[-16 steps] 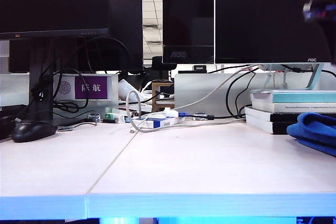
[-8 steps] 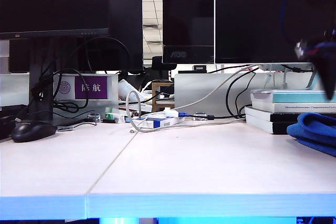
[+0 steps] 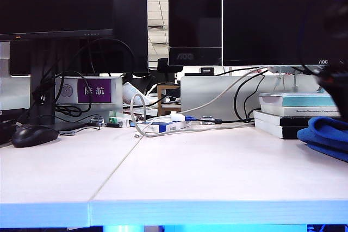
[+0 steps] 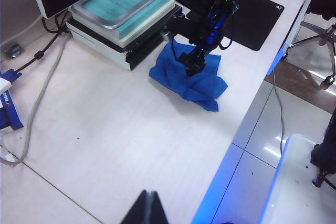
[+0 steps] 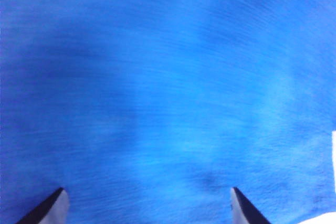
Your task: Wipe the table from right to left using the rag.
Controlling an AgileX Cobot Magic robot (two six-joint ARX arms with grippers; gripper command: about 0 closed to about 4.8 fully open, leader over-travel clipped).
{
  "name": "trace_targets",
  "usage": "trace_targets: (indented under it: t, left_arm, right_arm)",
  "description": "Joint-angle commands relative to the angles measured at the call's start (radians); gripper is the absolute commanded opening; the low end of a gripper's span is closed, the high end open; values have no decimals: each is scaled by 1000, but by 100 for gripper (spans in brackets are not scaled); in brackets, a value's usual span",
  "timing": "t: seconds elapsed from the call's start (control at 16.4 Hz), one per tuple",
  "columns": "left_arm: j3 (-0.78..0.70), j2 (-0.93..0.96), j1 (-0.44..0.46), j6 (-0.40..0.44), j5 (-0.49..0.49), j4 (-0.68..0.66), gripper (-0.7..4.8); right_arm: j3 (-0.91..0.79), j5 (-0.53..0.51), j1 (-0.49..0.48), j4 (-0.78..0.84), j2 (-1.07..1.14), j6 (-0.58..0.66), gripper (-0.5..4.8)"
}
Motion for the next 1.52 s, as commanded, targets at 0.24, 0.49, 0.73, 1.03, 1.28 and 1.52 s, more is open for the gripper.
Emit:
trace_targets:
  t: [0.24,0.49,0.73,1.03,1.28,1.52]
  left_arm:
    - [5,-2,0,-2,3,41,-5]
    - [5,-2,0,-2,3,42,-5]
    - [5,-2,0,-3,3,42,-5]
    - [5,-2,0,-3,3,42,-5]
    - [5,-2,0,-3,3,42,-5]
    - [5,-2,0,-3,3,42,-5]
  right_arm:
    - [2,-76,-15,66,31,-15,399]
    - [2,-72,-16,84,94,-29,398]
    - [2,-54,-16,62,151,-29,352]
    - [2,119,-26,43,152,-24,28]
    - [2,187,-69,6,152,-12,-5]
    - [2,180,-144,-2,152,-10,-5]
